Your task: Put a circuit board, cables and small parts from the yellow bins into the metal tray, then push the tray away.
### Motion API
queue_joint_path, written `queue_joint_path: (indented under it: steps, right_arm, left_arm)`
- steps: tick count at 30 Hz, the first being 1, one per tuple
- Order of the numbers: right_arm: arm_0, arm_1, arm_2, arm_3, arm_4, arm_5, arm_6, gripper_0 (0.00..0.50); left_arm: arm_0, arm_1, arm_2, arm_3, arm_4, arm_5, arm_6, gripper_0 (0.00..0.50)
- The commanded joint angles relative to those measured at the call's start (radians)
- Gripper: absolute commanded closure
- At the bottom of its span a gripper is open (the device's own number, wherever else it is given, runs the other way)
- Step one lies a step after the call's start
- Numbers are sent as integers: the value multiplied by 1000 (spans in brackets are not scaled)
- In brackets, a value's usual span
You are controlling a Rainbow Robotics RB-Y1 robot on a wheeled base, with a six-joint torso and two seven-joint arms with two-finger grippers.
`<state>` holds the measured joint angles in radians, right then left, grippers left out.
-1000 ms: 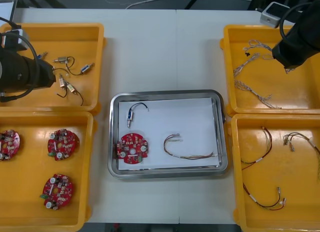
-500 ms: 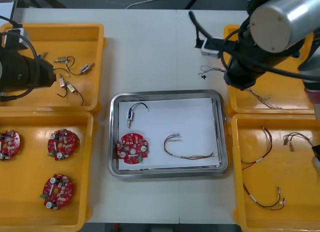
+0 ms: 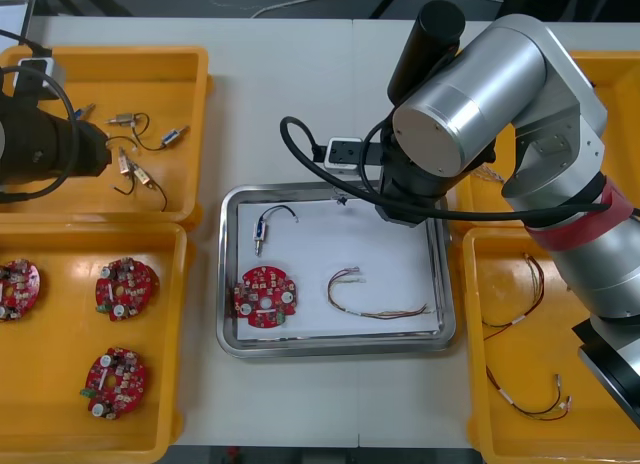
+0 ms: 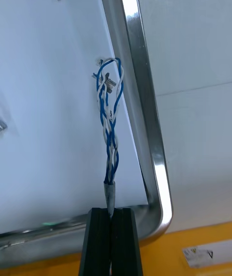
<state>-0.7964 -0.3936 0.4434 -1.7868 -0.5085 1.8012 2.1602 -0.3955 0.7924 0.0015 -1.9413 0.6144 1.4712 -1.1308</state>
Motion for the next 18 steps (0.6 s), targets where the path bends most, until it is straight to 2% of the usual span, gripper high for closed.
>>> queue_joint_path:
  steps: [1, 6, 14, 16, 17, 18]
  right_arm:
    - [42, 18, 26, 26, -12, -71, 69, 500]
    - [74, 18, 43, 78, -8, -143, 96, 500]
    - [88, 18, 92, 116, 21, -194, 95, 490]
    - [94, 18, 92, 116, 24, -194, 95, 452]
    - [94, 18, 92, 118, 25, -194, 95, 401]
    - [94, 18, 92, 118, 27, -192, 95, 301]
  left_arm:
    - [-3, 18, 29, 12, -8, -23, -141, 0]
    - [-3, 16, 28, 15, -8, -25, -156, 0]
    - [-16, 16, 28, 44, -4, -29, -172, 0]
    - [-22, 16, 28, 56, 1, -29, -172, 0]
    - [-26, 16, 28, 65, 5, -31, -172, 0]
    - [-33, 16, 28, 73, 8, -29, -173, 0]
